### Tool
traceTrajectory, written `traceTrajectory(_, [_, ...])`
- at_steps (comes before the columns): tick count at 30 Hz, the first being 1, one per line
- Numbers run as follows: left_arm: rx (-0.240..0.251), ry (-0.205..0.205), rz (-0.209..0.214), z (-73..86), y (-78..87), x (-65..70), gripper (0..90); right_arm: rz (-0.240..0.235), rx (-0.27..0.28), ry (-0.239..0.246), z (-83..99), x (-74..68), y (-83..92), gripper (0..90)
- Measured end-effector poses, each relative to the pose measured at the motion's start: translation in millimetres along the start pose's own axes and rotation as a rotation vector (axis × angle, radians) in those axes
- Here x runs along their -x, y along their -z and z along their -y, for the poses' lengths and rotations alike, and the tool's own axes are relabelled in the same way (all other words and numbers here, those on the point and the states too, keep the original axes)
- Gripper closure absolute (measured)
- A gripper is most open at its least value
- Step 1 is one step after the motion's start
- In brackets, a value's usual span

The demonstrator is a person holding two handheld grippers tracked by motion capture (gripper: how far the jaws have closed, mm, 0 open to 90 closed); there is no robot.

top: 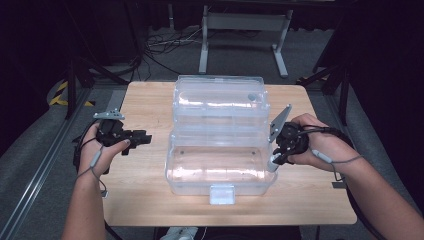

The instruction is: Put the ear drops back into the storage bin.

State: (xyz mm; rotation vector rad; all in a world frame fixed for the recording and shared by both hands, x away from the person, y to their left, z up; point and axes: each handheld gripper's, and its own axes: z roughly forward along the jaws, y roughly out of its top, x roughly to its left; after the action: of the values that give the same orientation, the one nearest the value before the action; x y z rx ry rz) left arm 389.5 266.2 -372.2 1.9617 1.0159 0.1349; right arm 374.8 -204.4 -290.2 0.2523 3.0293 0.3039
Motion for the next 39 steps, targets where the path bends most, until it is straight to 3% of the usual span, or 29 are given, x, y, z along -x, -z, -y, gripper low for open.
traceTrajectory(15, [-0.002, 0.007, -0.010, 4.4, 4.2, 0.3, 60.7, -0.038, -0.030, 0.056, -11.6, -1.6, -18.7, 70.9])
traceTrajectory(39, [-0.001, 0.023, -0.035, 17.6, 17.7, 2.6, 60.6, -0.090, -0.115, 0.087, -19.9, 3.3, -65.7, 70.9])
